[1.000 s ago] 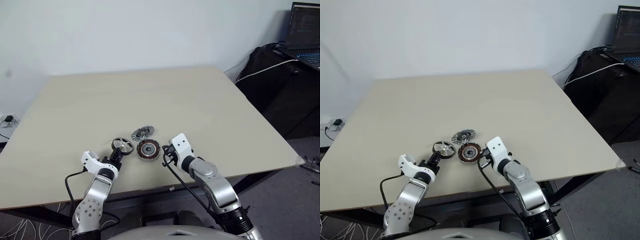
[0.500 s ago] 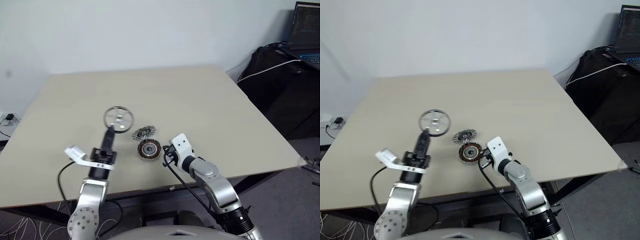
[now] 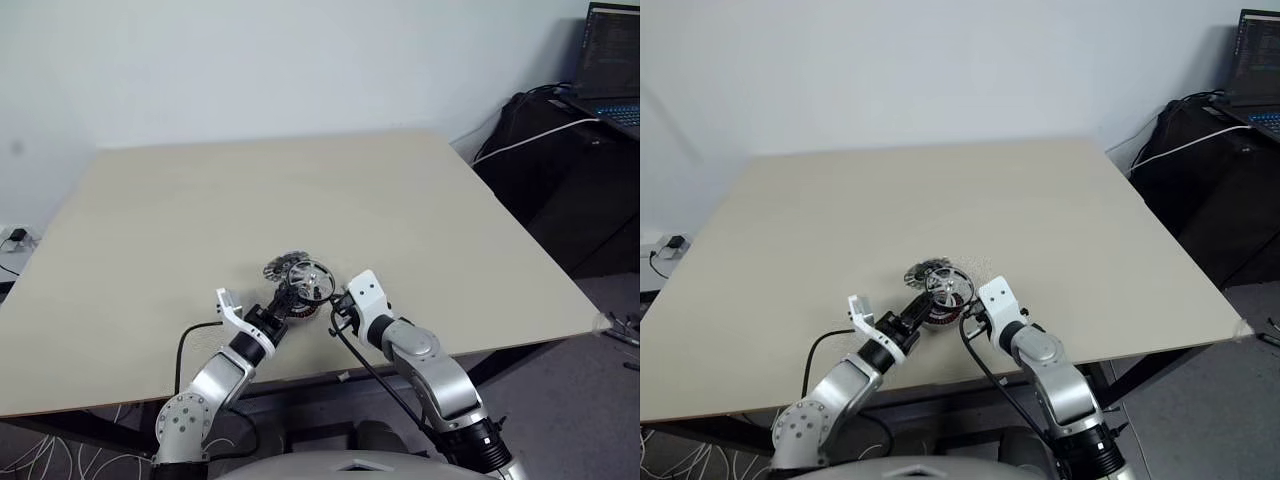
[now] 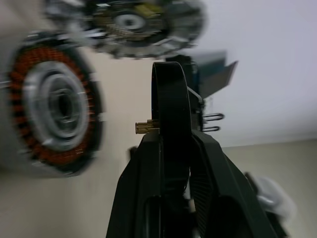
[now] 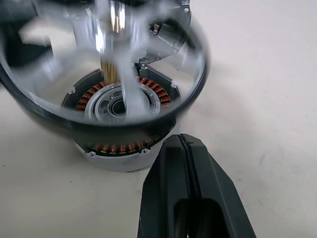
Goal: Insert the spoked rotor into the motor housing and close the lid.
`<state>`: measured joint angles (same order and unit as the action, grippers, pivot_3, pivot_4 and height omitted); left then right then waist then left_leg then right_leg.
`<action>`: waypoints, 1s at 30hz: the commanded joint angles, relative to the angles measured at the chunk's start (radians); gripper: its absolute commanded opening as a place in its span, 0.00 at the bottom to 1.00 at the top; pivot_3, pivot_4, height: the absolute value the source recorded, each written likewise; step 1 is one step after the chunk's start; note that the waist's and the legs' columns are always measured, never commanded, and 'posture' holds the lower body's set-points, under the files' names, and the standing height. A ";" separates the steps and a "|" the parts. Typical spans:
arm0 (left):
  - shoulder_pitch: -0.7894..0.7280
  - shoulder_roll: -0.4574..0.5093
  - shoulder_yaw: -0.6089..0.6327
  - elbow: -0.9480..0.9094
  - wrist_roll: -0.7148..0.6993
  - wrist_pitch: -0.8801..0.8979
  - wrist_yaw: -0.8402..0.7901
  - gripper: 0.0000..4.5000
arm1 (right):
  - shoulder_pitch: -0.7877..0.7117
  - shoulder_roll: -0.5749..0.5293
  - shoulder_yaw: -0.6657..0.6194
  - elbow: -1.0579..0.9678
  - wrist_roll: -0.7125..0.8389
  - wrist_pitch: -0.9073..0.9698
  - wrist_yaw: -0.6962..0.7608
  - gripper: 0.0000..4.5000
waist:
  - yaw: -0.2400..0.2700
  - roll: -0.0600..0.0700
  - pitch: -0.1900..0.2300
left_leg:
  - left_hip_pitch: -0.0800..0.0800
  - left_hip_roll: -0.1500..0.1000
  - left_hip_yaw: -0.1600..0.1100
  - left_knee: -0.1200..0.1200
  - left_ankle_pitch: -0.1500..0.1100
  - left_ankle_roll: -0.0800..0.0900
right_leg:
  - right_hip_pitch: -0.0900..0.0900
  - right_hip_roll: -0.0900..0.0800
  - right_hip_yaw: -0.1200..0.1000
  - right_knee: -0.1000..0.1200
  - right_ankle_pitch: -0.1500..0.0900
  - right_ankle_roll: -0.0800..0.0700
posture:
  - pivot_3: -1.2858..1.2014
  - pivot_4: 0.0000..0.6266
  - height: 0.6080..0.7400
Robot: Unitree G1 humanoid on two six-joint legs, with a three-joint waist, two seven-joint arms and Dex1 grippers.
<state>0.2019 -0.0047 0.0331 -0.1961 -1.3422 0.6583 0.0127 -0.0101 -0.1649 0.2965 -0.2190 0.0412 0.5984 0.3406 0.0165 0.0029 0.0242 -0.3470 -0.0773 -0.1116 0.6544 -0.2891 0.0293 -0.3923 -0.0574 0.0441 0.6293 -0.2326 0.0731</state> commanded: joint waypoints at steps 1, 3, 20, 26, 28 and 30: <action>-0.030 -0.009 0.015 0.010 0.011 0.019 0.007 0.10 | -0.006 0.003 -0.011 -0.048 0.005 -0.008 -0.008 0.00 | 0.000 0.000 0.000 | 0.000 0.000 0.000 0.000 0.000 0.000 | 0.000 0.000 0.000 0.000 0.000 0.000 | 0.52 0.00 1.00; -0.033 -0.013 0.024 0.022 0.028 0.015 -0.007 0.10 | -0.009 0.004 -0.009 -0.047 0.005 -0.007 -0.008 0.00 | 0.001 0.000 0.000 | 0.000 0.000 0.000 0.000 0.000 0.000 | 0.000 0.000 0.000 0.000 0.000 0.000 | 0.52 0.00 1.00; -0.083 -0.057 0.075 0.129 0.123 0.021 -0.085 0.10 | -0.015 -0.011 -0.009 -0.057 0.004 -0.004 -0.003 0.00 | 0.000 0.000 0.000 | 0.000 0.000 0.000 0.000 0.000 0.000 | 0.000 0.000 0.000 0.000 0.000 0.000 | 0.52 0.00 1.00; -0.086 -0.065 0.089 0.136 0.132 0.045 -0.088 0.10 | -0.012 -0.012 -0.008 -0.057 0.003 -0.006 -0.004 0.00 | 0.000 0.000 0.000 | -0.001 0.000 0.000 0.000 0.000 0.000 | 0.000 -0.001 0.000 0.000 0.000 0.000 | 0.52 0.00 1.00; -0.086 -0.065 0.093 0.135 0.133 0.055 -0.085 0.22 | -0.012 -0.012 -0.008 -0.057 0.003 -0.006 -0.005 0.00 | 0.000 0.000 0.000 | 0.000 0.000 0.000 0.000 0.000 0.000 | 0.000 -0.001 0.000 0.000 0.000 0.000 | 0.52 0.00 1.00; -0.085 -0.067 0.097 0.134 0.135 0.060 -0.082 0.31 | -0.013 -0.011 -0.008 -0.057 0.003 -0.007 -0.005 0.00 | 0.000 0.000 0.000 | 0.000 0.000 0.000 0.000 0.000 0.000 | 0.000 -0.001 0.000 0.000 0.000 0.000 | 0.52 0.00 1.00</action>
<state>0.1358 -0.0633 0.1274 -0.0484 -1.2085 0.7113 -0.0609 -0.0105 -0.1788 0.2972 -0.2389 0.0413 0.6000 0.3410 0.0166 0.0028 0.0243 -0.3475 -0.0776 -0.1118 0.6544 -0.2893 0.0291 -0.3924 -0.0580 0.0439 0.6289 -0.2327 0.0734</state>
